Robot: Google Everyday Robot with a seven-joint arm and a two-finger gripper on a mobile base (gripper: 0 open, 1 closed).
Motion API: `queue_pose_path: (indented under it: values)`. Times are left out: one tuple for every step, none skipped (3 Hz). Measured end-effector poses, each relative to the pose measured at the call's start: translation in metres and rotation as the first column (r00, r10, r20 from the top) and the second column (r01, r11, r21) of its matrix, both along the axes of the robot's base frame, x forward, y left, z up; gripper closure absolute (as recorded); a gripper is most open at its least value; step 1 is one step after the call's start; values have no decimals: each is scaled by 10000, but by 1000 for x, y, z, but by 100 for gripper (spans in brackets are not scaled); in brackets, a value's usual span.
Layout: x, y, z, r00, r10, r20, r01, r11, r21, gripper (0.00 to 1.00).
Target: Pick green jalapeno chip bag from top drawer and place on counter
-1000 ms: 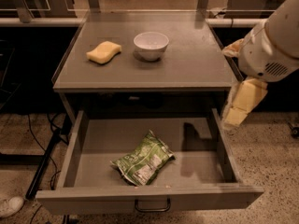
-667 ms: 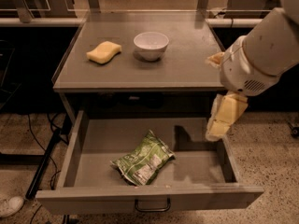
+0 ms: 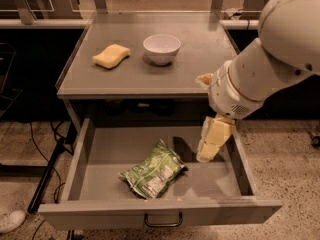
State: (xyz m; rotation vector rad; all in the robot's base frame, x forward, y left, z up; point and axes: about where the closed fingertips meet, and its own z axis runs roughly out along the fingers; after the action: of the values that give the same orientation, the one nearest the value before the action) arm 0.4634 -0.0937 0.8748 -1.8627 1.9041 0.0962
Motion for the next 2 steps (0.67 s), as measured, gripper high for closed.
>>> queue_pose_path:
  values:
    - [-2,27,-24,9987,504,-84,-506,9986,-130,0]
    - [6,51,-49,9952,974,68,-974,9952,-24,0]
